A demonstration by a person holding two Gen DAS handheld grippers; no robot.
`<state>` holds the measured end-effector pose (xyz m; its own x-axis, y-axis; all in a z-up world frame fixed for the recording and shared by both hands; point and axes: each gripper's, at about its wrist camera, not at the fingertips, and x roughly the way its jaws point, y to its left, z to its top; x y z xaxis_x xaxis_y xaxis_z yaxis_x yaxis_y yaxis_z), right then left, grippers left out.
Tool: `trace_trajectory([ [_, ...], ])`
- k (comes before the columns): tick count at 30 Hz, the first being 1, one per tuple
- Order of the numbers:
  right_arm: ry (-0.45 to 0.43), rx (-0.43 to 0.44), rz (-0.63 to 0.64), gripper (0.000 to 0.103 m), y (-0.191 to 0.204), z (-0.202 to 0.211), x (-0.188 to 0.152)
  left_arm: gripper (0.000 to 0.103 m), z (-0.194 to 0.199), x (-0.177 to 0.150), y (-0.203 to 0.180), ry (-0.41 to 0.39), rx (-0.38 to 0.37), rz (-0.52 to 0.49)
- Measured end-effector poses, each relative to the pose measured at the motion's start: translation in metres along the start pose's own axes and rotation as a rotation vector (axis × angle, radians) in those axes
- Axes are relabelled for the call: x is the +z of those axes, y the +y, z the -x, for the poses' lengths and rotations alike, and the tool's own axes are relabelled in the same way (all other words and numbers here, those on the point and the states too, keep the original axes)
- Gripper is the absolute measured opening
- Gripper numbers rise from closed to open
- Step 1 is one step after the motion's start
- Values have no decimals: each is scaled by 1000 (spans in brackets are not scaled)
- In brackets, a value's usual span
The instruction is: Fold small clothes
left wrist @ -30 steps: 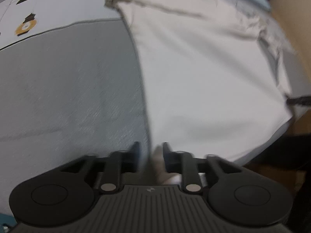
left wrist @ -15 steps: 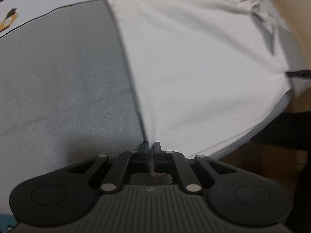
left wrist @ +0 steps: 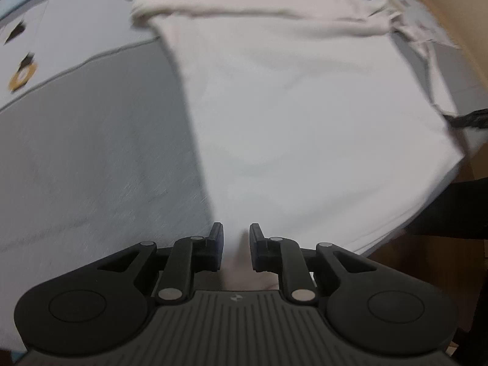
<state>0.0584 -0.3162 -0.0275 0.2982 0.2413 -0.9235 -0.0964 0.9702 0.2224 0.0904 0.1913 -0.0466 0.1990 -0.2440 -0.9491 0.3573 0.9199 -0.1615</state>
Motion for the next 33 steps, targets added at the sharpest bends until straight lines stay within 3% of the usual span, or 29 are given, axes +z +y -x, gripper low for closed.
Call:
trace_trajectory([
  [2,53,-5,93,26,13,-10,-5,21,2,1,-9,-16,-30,-24],
  [4,122,-65,155,26,21,-24,-13,22,-1,8,-20,-22,-28,-50],
  [6,116,-87,170,26,23,-25,-12,22,-1,13,-29,-42,-14,-59],
  [8,28,-78,122,26,19,-14,-3,24,2,21,-37,-91,2,-50],
  [12,-149,-122,-33,26,-3,6,14,48,23,46,-57,-244,49,9],
  [16,-284,-196,-214,27,-37,19,28,49,33,67,-71,-313,47,72],
  [19,-332,-252,-335,32,-61,22,39,49,34,81,-85,-324,50,79],
  [25,-341,-266,-422,38,-90,8,66,49,24,102,-95,-303,54,78],
  [30,-306,-283,-413,39,-97,-10,87,49,18,112,-93,-292,73,98],
  [32,-266,-328,-398,37,-100,-21,98,49,17,116,-90,-290,79,104],
  [33,-244,-362,-402,29,-104,-25,102,49,17,118,-89,-291,84,103],
])
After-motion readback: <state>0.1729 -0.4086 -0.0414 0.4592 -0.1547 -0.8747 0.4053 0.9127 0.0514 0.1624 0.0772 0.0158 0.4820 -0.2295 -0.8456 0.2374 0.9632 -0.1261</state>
